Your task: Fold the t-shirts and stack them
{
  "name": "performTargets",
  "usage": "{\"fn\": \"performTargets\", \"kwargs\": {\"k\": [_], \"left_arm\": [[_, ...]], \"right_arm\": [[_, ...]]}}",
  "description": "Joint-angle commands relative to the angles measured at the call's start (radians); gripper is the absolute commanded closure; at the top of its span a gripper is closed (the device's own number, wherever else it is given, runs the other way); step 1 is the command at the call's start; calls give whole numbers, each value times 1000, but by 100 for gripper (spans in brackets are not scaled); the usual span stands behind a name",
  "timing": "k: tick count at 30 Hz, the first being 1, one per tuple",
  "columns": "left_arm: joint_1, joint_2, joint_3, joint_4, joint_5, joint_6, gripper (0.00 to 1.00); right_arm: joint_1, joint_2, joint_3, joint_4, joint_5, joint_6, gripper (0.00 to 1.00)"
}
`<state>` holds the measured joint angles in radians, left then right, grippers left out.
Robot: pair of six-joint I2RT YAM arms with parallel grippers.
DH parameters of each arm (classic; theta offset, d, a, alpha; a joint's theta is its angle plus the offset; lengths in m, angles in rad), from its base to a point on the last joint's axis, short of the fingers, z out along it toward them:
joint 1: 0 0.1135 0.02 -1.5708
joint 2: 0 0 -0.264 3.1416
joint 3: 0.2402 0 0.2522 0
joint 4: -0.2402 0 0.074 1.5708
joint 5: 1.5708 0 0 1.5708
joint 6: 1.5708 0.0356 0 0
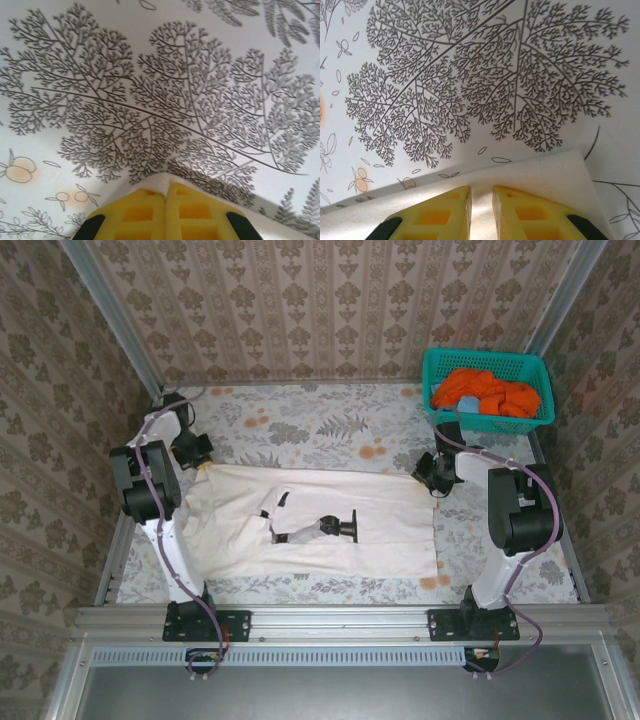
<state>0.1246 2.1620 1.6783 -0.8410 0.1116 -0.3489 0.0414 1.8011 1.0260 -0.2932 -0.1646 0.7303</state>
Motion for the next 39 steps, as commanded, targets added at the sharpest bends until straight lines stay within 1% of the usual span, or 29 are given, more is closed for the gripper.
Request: {"fn": "performTargets", "kwargs": {"k": [1, 3, 4, 5, 6, 7, 8, 11, 13, 14, 16, 21, 23, 26, 29, 32, 35, 39], "left_arm": [[16, -7, 1, 41, -139, -31, 90], [17, 10, 34, 20, -143, -38, 83], [17, 16, 55, 6, -147, -42, 82], [17, 18, 73, -4, -147, -43, 78], [17, 14, 90, -12, -145, -44, 73], [17, 4, 105, -24, -150, -52, 64], [17, -5, 119, -34, -156, -58, 60], [10, -70, 131, -43, -144, -70, 56], [-10, -119, 127, -58, -139, -76, 50], [-22, -140, 123, -70, -143, -75, 49], [-54, -195, 95, -89, -149, -79, 48], [-145, -352, -95, -85, -113, -122, 46], [-176, -413, -196, -85, -83, -176, 44], [-214, -517, -370, -68, -55, -299, 42], [-219, -618, -547, -9, -19, -447, 40], [-219, -684, -663, 32, 14, -552, 38], [-204, -705, -706, 23, 25, -572, 38], [-135, -705, -712, -23, 45, -498, 42]], "right_arm": [[-21, 30, 13, -39, 39, 21, 77], [-24, 35, 30, -35, 20, 19, 74], [-24, 36, 41, -36, 14, 14, 71], [-25, 32, 53, -37, 8, 11, 69], [-24, 24, 64, -35, 0, 11, 66], [-23, 11, 71, -24, -12, 11, 63], [-22, -4, 74, -13, -20, 12, 61], [-6, -61, 71, 19, -34, 12, 56], [16, -103, 63, 48, -42, 0, 54], [30, -120, 58, 58, -44, -4, 53], [65, -149, 49, 72, -54, -9, 52], [160, -168, 37, 39, -56, -57, 52], [194, -168, 31, 3, -52, -83, 52], [233, -167, 21, -66, -43, -121, 54], [268, -171, 9, -93, -53, -147, 54], [312, -152, 21, -84, -133, -147, 54], [392, -101, 76, -74, -218, -149, 54], [517, 21, 218, -101, -296, -158, 54]]}}
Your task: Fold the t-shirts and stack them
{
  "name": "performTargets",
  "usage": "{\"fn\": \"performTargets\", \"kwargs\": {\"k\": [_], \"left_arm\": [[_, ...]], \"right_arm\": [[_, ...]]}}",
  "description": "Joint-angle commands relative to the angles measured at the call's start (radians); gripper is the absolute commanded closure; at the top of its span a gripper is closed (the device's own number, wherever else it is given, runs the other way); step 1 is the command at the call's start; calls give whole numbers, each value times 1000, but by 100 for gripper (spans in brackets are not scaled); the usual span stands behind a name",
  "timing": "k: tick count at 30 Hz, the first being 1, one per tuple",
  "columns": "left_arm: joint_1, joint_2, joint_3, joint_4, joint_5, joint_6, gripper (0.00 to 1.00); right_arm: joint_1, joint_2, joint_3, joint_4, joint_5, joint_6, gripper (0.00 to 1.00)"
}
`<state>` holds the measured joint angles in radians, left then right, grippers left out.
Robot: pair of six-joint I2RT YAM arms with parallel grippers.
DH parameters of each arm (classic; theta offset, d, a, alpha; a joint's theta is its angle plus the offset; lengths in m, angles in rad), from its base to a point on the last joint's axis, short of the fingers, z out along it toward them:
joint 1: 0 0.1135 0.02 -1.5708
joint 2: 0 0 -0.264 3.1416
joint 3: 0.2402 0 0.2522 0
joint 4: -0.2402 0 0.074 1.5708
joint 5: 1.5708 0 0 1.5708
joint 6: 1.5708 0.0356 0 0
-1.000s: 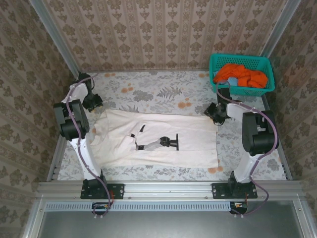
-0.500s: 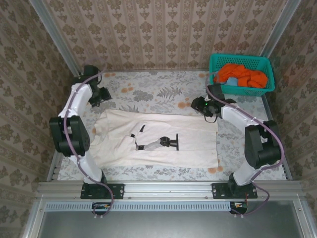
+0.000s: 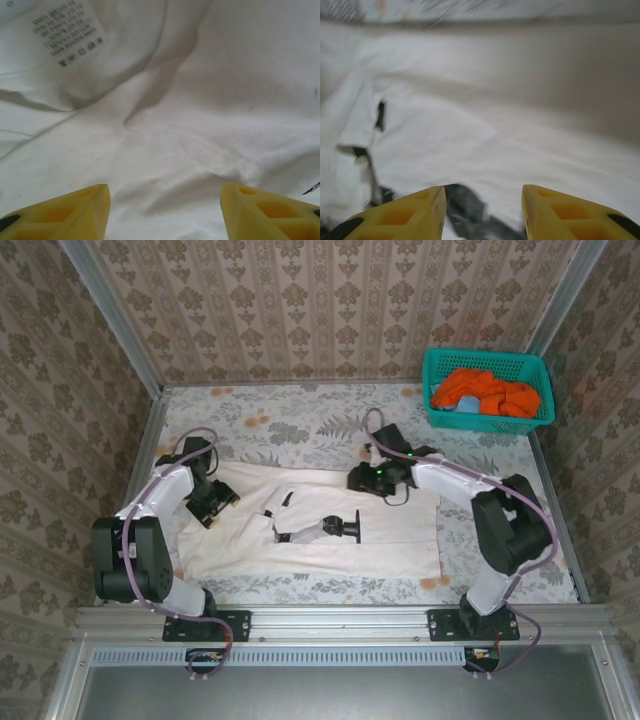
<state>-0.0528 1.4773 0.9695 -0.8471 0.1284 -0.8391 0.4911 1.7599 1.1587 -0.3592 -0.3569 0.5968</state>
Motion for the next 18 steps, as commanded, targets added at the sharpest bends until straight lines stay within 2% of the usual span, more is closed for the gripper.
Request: {"fn": "performTargets", "kwargs": {"k": [1, 3, 7, 14, 18], "left_arm": [[58, -19, -5, -15, 39, 30, 44], [85, -4, 7, -42, 47, 77, 49], [129, 72, 11, -2, 149, 152, 55], [157, 161, 19, 86, 241, 197, 54], [161, 190, 46, 93, 237, 222, 54]], "right_arm": [[96, 94, 122, -37, -115, -18, 54], [143, 144, 172, -25, -130, 17, 53], [223, 238, 265, -7, -118, 85, 51], [283, 410, 435, 1, -55, 237, 50], [302, 490, 531, -13, -17, 280, 49]]}}
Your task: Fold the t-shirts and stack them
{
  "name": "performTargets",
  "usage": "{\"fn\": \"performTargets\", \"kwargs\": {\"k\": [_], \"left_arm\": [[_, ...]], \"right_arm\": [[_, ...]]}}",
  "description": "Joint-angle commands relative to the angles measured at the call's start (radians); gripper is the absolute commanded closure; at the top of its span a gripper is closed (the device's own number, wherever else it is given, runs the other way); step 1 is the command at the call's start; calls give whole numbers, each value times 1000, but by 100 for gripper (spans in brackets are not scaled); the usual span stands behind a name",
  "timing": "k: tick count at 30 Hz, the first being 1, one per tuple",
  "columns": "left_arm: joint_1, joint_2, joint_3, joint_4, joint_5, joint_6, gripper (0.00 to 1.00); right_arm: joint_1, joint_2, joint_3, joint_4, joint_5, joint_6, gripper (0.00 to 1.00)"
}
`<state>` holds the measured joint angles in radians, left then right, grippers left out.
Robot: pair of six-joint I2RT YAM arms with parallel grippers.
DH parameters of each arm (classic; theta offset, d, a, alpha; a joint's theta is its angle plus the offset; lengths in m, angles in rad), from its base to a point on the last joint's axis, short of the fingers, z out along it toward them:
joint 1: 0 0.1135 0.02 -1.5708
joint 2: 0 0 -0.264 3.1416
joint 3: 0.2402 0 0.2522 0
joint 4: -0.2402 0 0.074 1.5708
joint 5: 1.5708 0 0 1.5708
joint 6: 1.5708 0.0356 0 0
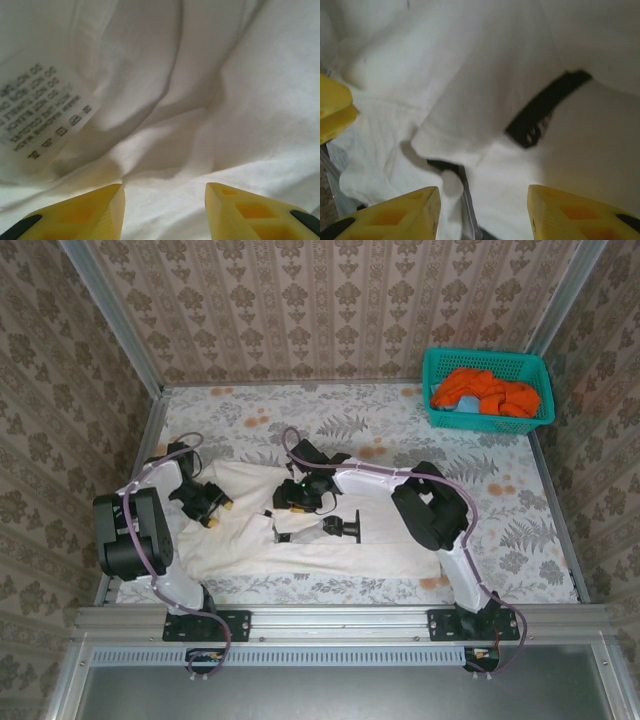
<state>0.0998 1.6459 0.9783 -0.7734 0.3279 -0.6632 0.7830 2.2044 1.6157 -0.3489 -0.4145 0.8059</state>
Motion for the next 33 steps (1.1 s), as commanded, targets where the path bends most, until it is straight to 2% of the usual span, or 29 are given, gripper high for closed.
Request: {"fn": "performTargets", "kwargs": {"k": [1, 9, 11, 14, 18, 22, 25, 33], "left_arm": [[11, 28, 40, 24, 46, 47, 54], [4, 51, 23, 71, 27, 14, 62], [-1, 45, 15, 84, 24, 6, 66], [-4, 42, 13, 92, 14, 7, 72], [-4, 41, 25, 83, 8, 18, 87], [-5, 32, 49, 62, -7, 26, 99], [-4, 20, 77, 33, -19, 34, 100], [-6, -32, 138, -91, 6, 51, 100]], "right_arm": [[14, 66, 109, -40, 40, 76, 49], [30, 150, 230, -162, 106, 95, 52], [34, 156, 237, -166, 104, 95, 55], [37, 164, 255, -177, 102, 88, 66], [39, 155, 264, -170, 102, 81, 78], [38, 158, 296, -185, 84, 69, 82], [36, 157, 320, -241, 66, 58, 84], [28, 169, 437, -410, -13, -22, 82]]}}
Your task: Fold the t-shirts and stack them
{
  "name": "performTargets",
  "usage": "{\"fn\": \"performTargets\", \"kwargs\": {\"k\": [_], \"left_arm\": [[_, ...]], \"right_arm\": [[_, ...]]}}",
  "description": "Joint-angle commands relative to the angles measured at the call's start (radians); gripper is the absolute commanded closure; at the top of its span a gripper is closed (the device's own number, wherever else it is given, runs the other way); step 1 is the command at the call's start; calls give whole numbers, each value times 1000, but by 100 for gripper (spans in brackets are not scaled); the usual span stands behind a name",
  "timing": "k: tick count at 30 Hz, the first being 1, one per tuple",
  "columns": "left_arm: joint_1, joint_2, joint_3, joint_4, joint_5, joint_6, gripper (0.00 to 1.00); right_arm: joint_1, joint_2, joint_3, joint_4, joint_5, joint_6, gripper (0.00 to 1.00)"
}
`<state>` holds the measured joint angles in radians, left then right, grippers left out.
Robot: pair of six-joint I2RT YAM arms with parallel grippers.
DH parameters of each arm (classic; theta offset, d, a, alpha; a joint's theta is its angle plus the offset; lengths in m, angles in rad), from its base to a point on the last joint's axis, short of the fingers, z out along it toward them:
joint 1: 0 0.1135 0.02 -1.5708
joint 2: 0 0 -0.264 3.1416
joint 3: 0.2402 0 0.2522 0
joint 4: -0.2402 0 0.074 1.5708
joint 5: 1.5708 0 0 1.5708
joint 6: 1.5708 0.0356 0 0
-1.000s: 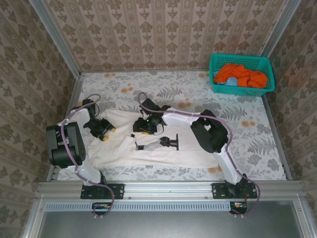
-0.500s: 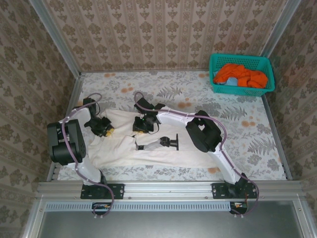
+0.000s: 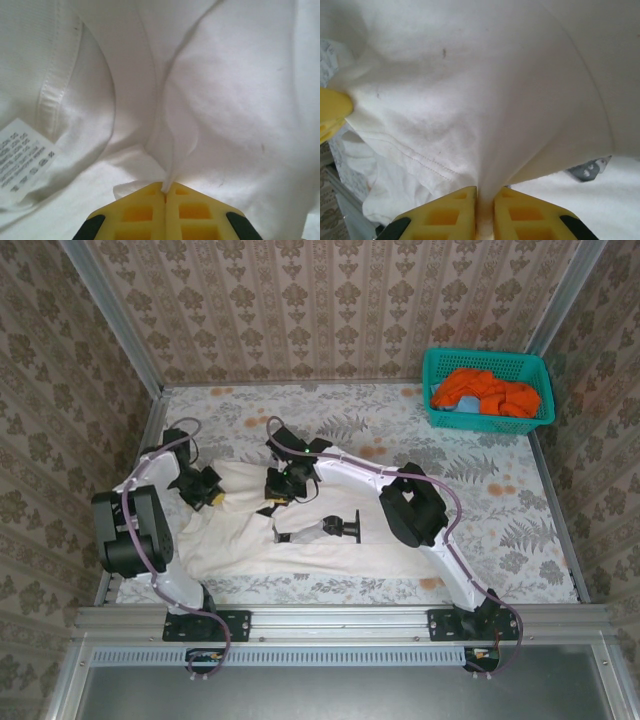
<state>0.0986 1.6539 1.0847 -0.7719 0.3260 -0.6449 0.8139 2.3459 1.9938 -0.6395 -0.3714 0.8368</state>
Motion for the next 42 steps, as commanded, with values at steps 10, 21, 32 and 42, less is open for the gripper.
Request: {"fn": "performTargets", "kwargs": {"k": [10, 21, 32, 42], "left_arm": [[16, -49, -7, -195, 18, 92, 100], [111, -179, 48, -248, -129, 0, 47], [-65, 299, 537, -177, -80, 47, 64], [-101, 545, 638, -157, -215, 68, 72]], "right_arm": [[-4, 90, 147, -329, -137, -159, 76], [-114, -158, -115, -247, -111, -135, 54], [-558, -620, -812, 138, 83, -44, 51], [-730, -481, -823, 195, 155, -72, 59]]}}
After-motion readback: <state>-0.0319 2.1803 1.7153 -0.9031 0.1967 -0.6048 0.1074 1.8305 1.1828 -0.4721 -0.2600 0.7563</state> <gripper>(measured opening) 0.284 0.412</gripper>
